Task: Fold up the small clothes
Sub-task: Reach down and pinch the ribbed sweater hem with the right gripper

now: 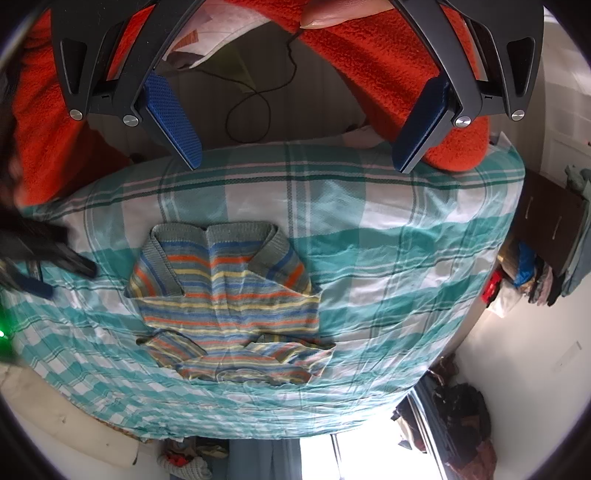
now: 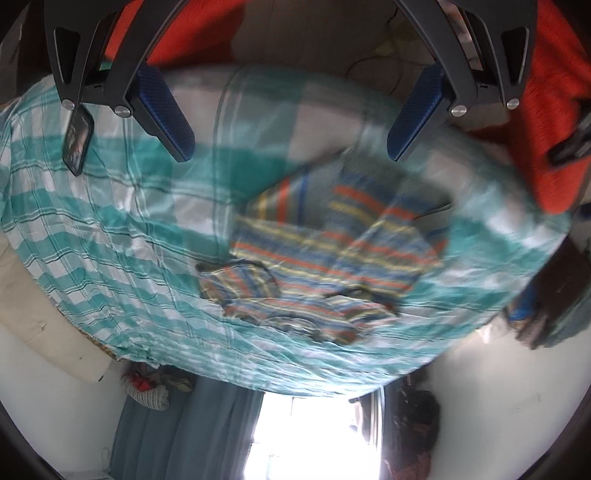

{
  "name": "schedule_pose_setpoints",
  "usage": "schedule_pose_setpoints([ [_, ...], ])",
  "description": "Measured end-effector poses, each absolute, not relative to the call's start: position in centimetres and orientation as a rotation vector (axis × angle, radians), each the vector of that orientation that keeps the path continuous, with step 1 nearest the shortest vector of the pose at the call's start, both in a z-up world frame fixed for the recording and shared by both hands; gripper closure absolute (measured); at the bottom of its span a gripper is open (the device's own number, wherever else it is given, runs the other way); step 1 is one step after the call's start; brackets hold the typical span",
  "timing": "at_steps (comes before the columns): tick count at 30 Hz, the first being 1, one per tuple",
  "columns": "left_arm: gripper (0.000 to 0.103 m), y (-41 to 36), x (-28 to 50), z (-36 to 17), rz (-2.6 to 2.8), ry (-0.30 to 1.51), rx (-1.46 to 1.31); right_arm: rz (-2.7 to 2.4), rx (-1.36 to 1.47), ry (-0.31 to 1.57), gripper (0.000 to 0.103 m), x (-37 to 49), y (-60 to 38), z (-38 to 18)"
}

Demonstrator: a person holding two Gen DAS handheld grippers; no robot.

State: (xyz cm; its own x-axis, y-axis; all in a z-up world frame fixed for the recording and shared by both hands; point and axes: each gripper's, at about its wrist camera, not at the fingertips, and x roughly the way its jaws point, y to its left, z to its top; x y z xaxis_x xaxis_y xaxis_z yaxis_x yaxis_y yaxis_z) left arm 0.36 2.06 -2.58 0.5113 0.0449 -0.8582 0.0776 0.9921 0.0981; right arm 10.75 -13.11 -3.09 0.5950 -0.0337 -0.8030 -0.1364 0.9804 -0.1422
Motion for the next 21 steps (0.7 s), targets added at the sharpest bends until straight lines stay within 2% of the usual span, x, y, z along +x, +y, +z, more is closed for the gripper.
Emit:
schedule_pose_setpoints([
  [1, 0.0, 2.1, 0.3, -2.5, -0.016, 1.034, 0.127, 0.075, -0.191, 0.942, 0.002, 12.2, -13.3, -3.5],
  [2, 0.0, 2.3, 0.2, -2.4, -0.01, 1.032, 0.124, 0.092, -0.184, 0.967, 0.01, 14.6, -13.0, -4.9],
  [3, 0.0, 2.5, 0.2, -2.4, -0.002, 1.03, 0.119, 0.095, -0.179, 0.987, 0.022, 15.9, -12.9, -5.7],
  [5, 0.0, 3.2, 0.1, -2.3, 0.019, 1.029, 0.105, 0.11, -0.141, 1.061, 0.035, 19.5, -12.5, -8.5],
  [10, 0.0, 4.5, 0.0, -2.8, 0.061, 1.059, 0.078, 0.063, 0.01, 1.185, 0.037, 24.2, -12.0, -14.1],
  [11, 0.0, 4.6, 0.1, -3.0, 0.066, 1.068, 0.075, 0.034, 0.001, 1.189, 0.041, 24.7, -11.9, -15.0],
  [12, 0.0, 4.9, 0.1, -3.2, 0.07, 1.077, 0.073, 0.021, -0.016, 1.19, 0.06, 24.8, -11.9, -15.5],
  [13, 0.0, 5.0, 0.1, -3.3, 0.072, 1.081, 0.071, 0.009, -0.033, 1.185, 0.074, 24.6, -12.1, -15.8],
  [14, 0.0, 5.1, 0.0, -3.3, 0.074, 1.08, 0.069, -0.006, -0.024, 1.164, 0.094, 24.0, -12.6, -15.6],
  [21, 0.0, 5.2, 0.4, -3.9, 0.052, 1.092, 0.031, -0.1, 0.18, 1.06, 0.098, 13.6, -20.5, -10.8],
])
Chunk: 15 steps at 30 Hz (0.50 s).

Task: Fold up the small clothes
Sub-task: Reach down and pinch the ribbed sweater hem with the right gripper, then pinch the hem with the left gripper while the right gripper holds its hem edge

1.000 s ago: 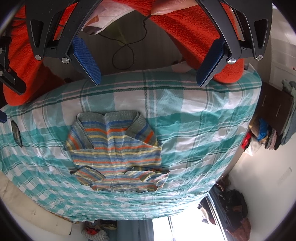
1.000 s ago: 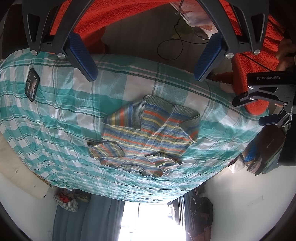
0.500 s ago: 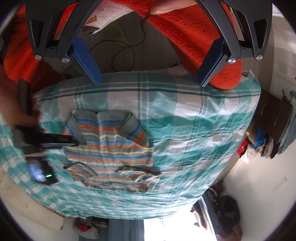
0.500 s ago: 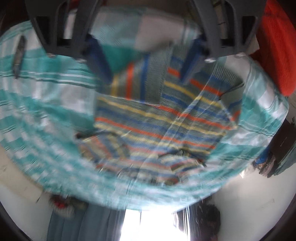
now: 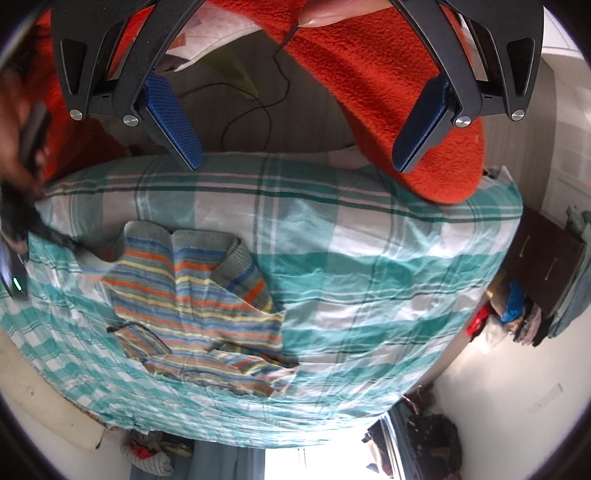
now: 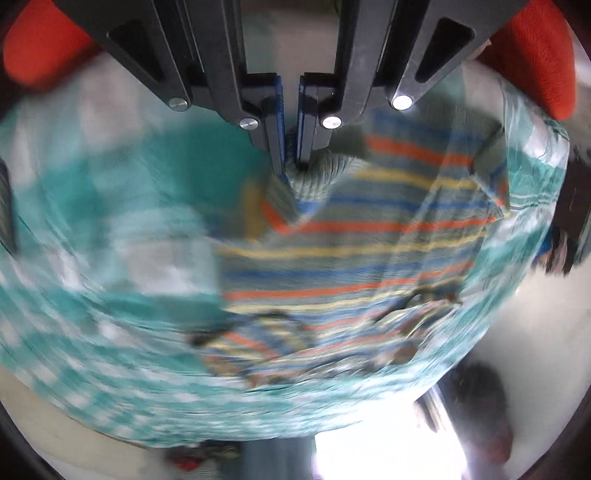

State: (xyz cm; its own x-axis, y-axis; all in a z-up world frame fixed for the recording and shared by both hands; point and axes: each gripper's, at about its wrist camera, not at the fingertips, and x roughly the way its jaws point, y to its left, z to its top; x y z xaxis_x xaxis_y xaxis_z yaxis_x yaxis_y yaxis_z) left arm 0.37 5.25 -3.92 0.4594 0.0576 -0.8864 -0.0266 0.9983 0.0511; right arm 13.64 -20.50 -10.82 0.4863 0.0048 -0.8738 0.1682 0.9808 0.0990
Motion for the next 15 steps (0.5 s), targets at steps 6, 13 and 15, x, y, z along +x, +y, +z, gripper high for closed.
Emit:
schedule_pose_setpoints([
  [6, 0.0, 2.7, 0.9, -4.3, -0.035, 1.123, 0.076, -0.226, 0.32, 1.117, 0.096, 9.7, -27.2, -13.4],
  [13, 0.0, 4.1, 1.7, -4.7, 0.012, 1.156, 0.024, -0.091, 0.534, 1.029, 0.059, 9.6, -28.5, -13.6],
  [15, 0.001, 4.9, 2.2, -5.2, 0.04, 1.179, 0.001, -0.071, 0.544, 1.015, 0.059, 11.0, -28.5, -14.4],
])
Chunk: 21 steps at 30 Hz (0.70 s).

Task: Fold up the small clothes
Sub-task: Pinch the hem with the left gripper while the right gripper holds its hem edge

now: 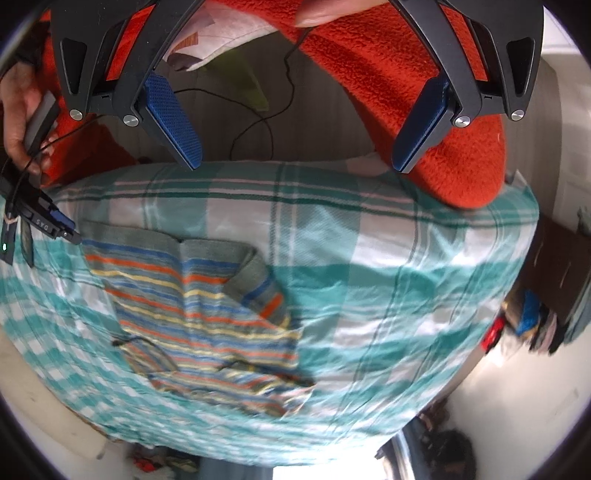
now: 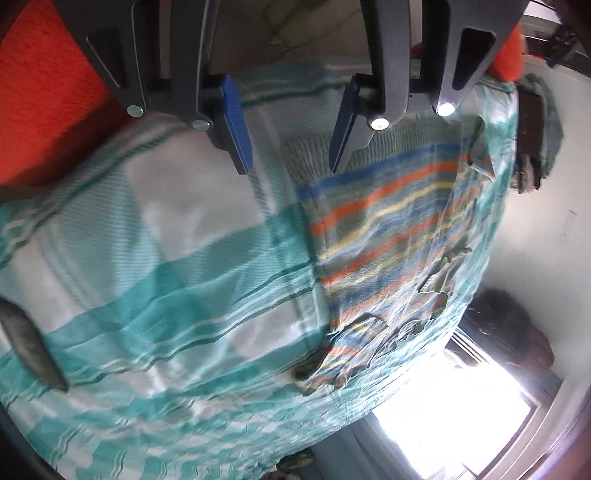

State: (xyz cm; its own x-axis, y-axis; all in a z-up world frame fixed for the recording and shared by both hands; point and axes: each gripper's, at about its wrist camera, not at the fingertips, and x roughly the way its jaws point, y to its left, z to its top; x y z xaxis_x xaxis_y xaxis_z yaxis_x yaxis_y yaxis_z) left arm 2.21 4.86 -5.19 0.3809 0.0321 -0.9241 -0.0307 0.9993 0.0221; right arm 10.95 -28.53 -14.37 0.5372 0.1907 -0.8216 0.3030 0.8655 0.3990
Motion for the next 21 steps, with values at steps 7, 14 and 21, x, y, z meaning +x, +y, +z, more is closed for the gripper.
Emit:
schedule_pose_setpoints([
  [7, 0.001, 5.9, 3.4, -5.1, 0.08, 1.17, 0.01, -0.024, 0.409, 1.064, 0.098, 12.9, -27.0, -15.8],
  [14, 0.001, 6.4, 6.3, -4.8, 0.005, 1.125, -0.051, -0.043, 0.428, 1.058, 0.098, 11.2, -27.9, -16.5],
  [21, 0.001, 4.7, 10.8, -6.4, -0.083, 1.014, -0.039, -0.027, 0.456, 1.042, 0.097, 10.9, -28.5, -16.6],
])
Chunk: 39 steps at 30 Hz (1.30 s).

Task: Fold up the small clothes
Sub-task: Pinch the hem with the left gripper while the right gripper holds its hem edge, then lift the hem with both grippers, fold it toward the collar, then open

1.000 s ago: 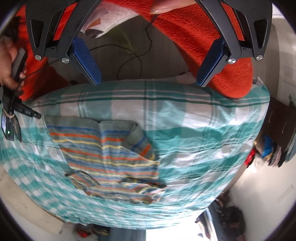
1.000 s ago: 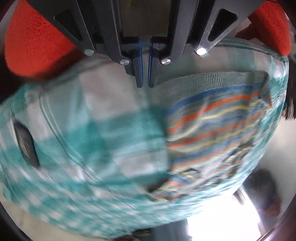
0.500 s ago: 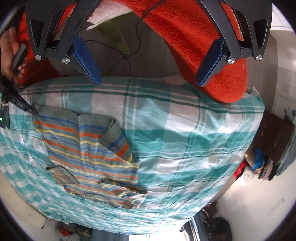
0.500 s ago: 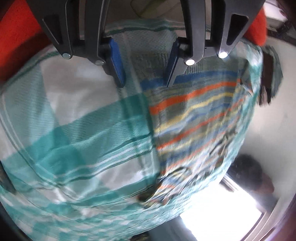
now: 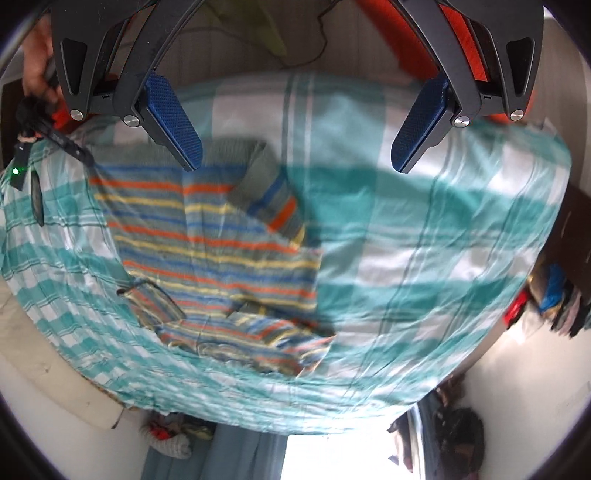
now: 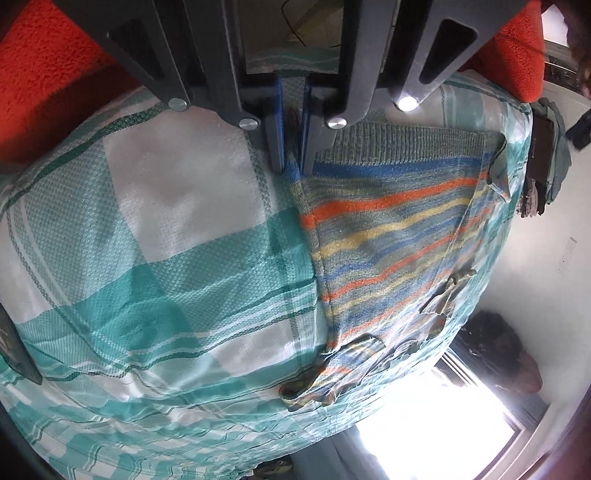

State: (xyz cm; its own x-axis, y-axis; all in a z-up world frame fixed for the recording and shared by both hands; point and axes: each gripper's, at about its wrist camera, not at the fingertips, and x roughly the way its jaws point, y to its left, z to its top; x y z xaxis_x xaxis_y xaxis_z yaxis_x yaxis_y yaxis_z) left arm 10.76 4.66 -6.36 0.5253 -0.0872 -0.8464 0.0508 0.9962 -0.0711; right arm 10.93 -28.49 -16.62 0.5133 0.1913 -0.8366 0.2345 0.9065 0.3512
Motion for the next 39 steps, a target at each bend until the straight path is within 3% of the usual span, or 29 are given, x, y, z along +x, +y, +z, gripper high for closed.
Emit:
schedule_pose_setpoints([
  [8, 0.002, -1.6, 16.8, -11.1, -0.147, 1.046, 0.097, -0.031, 0.401, 1.04, 0.097, 10.9, -27.8, -16.5],
  [12, 0.006, -1.0, 20.1, -12.6, -0.069, 1.107, 0.008, -0.032, 0.383, 1.038, 0.097, 10.8, -27.5, -16.4],
  [13, 0.014, -0.7, 20.4, -13.1, -0.061, 1.131, -0.006, -0.032, 0.382, 1.038, 0.097, 10.8, -27.5, -16.4],
  [14, 0.041, -0.4, 20.6, -13.6, -0.056, 1.157, -0.006, -0.032, 0.381, 1.038, 0.097, 10.8, -27.5, -16.4],
  [15, 0.08, 0.2, 20.7, -14.4, -0.062, 1.214, -0.004, -0.032, 0.382, 1.037, 0.097, 10.8, -27.5, -16.4],
  [16, 0.098, 0.6, 20.7, -14.9, -0.073, 1.244, -0.012, -0.032, 0.381, 1.037, 0.097, 10.8, -27.5, -16.4],
  [25, 0.099, 12.8, 13.9, -11.8, -0.023, 1.202, -0.085, -0.033, 0.389, 1.037, 0.097, 10.8, -27.4, -16.5],
  [26, 0.093, 13.7, 13.6, -11.9, -0.003, 1.207, -0.089, -0.034, 0.397, 1.038, 0.097, 10.8, -27.5, -16.5],
  [28, 0.059, 15.0, 13.3, -12.3, -0.003, 1.219, -0.167, -0.035, 0.408, 1.039, 0.097, 10.9, -27.6, -16.5],
  [29, 0.033, 15.2, 13.0, -12.4, -0.016, 1.21, -0.216, -0.035, 0.416, 1.04, 0.097, 11.0, -27.7, -16.5],
  [30, 0.02, 15.1, 12.8, -12.4, -0.033, 1.186, -0.26, -0.032, 0.425, 1.041, 0.094, 11.0, -27.8, -16.5],
  [32, 0.02, 14.1, 12.9, -12.9, -0.076, 1.16, -0.295, -0.02, 0.459, 1.041, 0.088, 11.0, -28.1, -16.2],
  [34, 0.025, 12.2, 13.5, -13.8, -0.137, 1.178, -0.296, -0.009, 0.487, 1.04, 0.075, 10.7, -28.4, -15.8],
  [36, 0.045, 10.2, 14.1, -14.9, -0.185, 1.214, -0.268, 0.013, 0.517, 1.043, 0.063, 10.3, -28.7, -15.5],
  [38, 0.067, 8.8, 14.7, -16.2, -0.206, 1.264, -0.234, 0.054, 0.542, 1.074, 0.063, 10.2, -28.6, -15.7],
  [39, 0.072, 8.3, 14.9, -16.6, -0.192, 1.273, -0.216, 0.07, 0.548, 1.087, 0.063, 10.3, -28.5, -15.9],
])
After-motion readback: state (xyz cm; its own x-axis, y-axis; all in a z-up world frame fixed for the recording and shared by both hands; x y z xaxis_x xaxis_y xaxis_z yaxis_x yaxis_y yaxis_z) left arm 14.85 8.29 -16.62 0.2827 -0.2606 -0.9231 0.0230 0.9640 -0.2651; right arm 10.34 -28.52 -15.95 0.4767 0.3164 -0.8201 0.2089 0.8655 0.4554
